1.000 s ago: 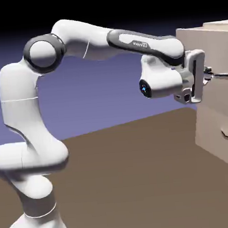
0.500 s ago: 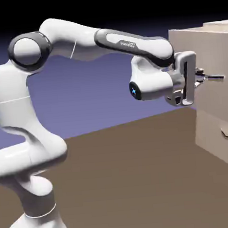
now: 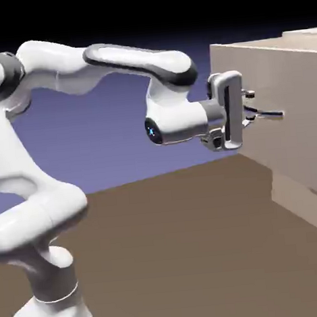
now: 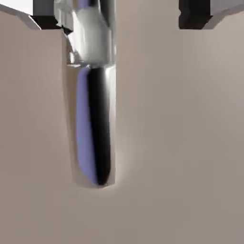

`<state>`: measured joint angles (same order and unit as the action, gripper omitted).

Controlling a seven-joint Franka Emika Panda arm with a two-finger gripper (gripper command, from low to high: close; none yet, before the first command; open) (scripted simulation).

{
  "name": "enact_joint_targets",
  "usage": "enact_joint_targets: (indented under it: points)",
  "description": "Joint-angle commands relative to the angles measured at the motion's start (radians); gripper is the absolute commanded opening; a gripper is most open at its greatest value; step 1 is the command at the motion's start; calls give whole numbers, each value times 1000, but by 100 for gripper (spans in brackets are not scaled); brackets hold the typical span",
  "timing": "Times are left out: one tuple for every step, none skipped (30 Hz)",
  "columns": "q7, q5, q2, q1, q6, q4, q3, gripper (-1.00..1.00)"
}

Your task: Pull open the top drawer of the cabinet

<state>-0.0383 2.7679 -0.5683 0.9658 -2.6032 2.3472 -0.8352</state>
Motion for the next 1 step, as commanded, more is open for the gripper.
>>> enact_joint_targets:
  points:
    - [-30,23,17,-39,-8,-3,32,-100]
